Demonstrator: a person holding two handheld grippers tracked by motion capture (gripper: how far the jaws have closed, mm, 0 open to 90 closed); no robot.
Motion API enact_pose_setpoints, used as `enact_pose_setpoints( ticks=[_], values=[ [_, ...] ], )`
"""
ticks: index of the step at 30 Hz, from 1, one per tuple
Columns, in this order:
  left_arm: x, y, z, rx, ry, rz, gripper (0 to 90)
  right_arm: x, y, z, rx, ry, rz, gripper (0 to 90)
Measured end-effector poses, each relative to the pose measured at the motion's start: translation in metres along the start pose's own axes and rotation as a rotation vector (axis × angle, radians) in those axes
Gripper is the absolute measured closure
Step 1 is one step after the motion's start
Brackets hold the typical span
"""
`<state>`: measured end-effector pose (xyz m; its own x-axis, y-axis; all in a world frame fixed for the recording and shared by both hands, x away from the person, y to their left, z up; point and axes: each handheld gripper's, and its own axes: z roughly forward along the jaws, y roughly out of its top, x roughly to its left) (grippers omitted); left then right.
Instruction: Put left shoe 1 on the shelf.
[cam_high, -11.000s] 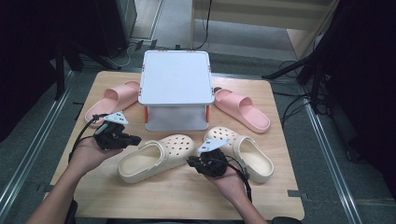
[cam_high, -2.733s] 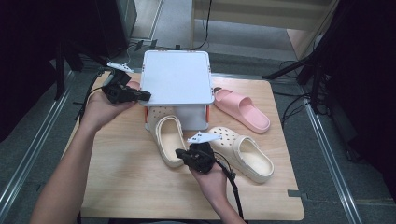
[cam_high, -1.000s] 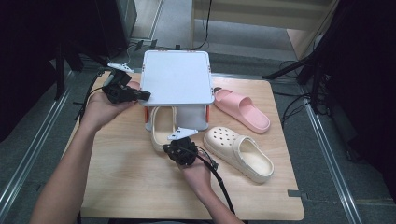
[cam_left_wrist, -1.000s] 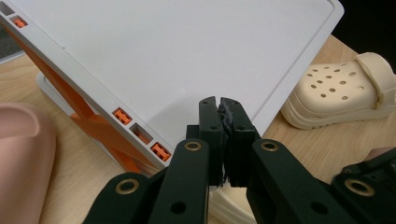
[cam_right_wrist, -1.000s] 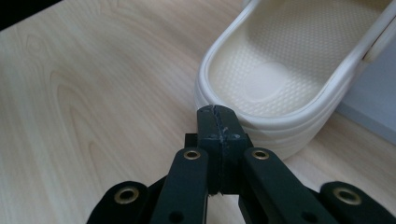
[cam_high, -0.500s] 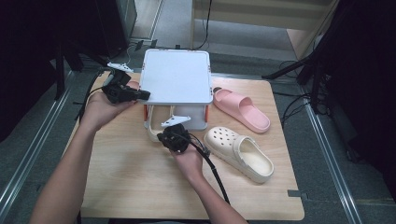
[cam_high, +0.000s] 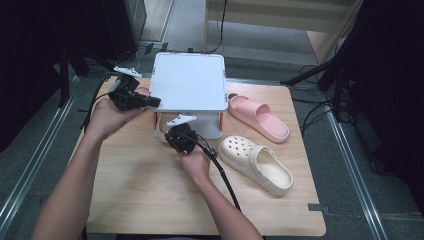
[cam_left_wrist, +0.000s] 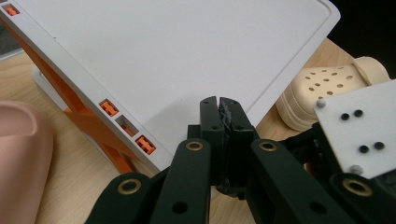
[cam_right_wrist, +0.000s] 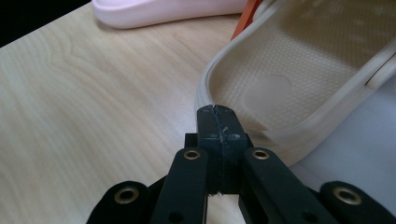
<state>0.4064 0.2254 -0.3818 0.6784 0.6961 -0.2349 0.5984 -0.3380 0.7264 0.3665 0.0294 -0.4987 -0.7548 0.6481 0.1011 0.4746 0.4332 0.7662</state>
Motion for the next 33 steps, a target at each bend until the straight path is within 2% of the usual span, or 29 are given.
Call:
enact_pose_setpoints(
  ticks=[8, 16, 18, 21, 23, 26, 29, 30, 31, 33],
  values=[
    [0.000, 0.000, 0.000, -0.001, -0.002, 0.000, 88.4, -0.009, 0.003, 0.008, -0.017, -0.004, 0.032, 90.0],
    [0.000, 0.001, 0.000, 0.000, 0.001, -0.001, 86.6, -0.009, 0.003, 0.007, -0.002, 0.010, 0.048, 90.0],
    [0.000, 0.001, 0.000, -0.001, -0.001, -0.001, 84.4, -0.007, 0.002, 0.003, 0.003, 0.024, 0.050, 90.0],
    [-0.002, 0.002, -0.002, 0.007, 0.005, -0.024, 78.5, -0.006, -0.001, -0.006, -0.002, 0.046, 0.046, 89.4],
    [-0.006, 0.003, -0.007, -0.014, -0.011, -0.020, 74.6, -0.005, -0.004, -0.014, 0.002, 0.069, 0.047, 87.4],
    [-0.011, 0.005, -0.012, -0.020, -0.001, -0.032, 66.9, -0.005, -0.009, -0.025, 0.003, 0.087, 0.052, 84.7],
    [-0.014, 0.004, -0.014, -0.013, -0.018, -0.036, 61.0, -0.006, -0.013, -0.038, 0.007, 0.097, 0.030, 82.0],
    [-0.016, 0.004, -0.015, -0.006, -0.019, -0.040, 57.6, -0.006, -0.016, -0.048, 0.010, 0.108, 0.023, 79.9],
    [-0.018, 0.003, -0.016, -0.010, -0.018, -0.038, 57.6, -0.006, -0.016, -0.048, 0.010, 0.108, 0.023, 79.9],
    [-0.021, 0.001, -0.018, -0.019, -0.023, -0.033, 56.1, -0.008, -0.020, -0.059, 0.011, 0.121, 0.013, 77.5]
  ],
)
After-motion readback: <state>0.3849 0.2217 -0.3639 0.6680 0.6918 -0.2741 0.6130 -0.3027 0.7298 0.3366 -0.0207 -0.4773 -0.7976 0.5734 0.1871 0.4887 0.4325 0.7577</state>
